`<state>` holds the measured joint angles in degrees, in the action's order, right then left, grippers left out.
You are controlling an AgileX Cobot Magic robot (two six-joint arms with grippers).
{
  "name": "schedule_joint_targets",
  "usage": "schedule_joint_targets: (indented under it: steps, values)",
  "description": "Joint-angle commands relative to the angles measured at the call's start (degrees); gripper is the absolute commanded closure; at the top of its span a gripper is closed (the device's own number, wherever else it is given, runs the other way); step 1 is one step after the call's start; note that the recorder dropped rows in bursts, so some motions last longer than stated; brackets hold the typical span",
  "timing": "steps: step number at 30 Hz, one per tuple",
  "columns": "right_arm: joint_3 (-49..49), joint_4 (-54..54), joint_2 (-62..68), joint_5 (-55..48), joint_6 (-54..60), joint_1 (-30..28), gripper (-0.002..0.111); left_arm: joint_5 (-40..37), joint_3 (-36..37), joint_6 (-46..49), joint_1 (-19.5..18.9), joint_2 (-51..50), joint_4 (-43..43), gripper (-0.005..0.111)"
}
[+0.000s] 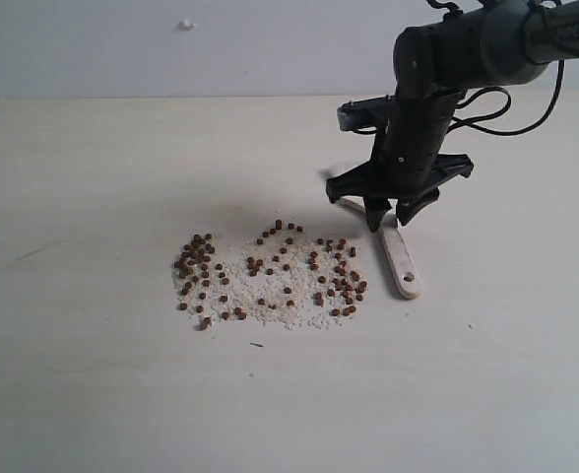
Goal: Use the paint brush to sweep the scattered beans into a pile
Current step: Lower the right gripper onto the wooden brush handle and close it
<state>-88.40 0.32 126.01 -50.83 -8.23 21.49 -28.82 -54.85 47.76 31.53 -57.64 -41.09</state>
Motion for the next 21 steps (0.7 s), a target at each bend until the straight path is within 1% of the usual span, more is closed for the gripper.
schedule_joint_targets:
  steps: [1, 5, 11, 13, 14, 16, 20, 21]
  values:
    - [-0.57, -0.32, 0.86, -0.67, -3.10, -0.28, 0.067, 0.75, 0.14, 0.01, -0.26, 0.27, -0.76, 0.107]
    - [-0.57, -0.32, 1.52, -0.71, -5.58, -0.28, 0.067, 0.75, 0.14, 0.01, -0.26, 0.27, -1.22, 0.107]
    - [-0.57, -0.32, 2.87, -0.81, -6.15, -0.28, 0.067, 0.75, 0.14, 0.01, -0.26, 0.27, -1.22, 0.107]
    - [-0.57, -0.32, 3.63, -0.68, -6.98, -0.28, 0.069, 0.75, 0.14, 0.01, -0.26, 0.27, -1.22, 0.107]
    - [-0.57, -0.32, 3.93, -0.68, -7.12, -0.28, 0.071, 0.75, 0.14, 0.01, -0.26, 0.27, -1.22, 0.107]
    - [-0.57, -0.32, 4.06, -0.68, -7.12, -0.28, 0.079, 0.75, 0.14, 0.01, -0.26, 0.27, -1.22, 0.107]
    - [-0.57, -0.65, 3.95, -1.32, -6.87, -0.28, 0.108, 0.75, 0.14, 0.01, -0.26, 0.27, -1.22, 0.107]
    - [-0.69, -0.91, 3.95, -1.25, -6.87, -0.28, 0.108, 0.75, 0.14, 0.01, -0.26, 0.27, -1.22, 0.107]
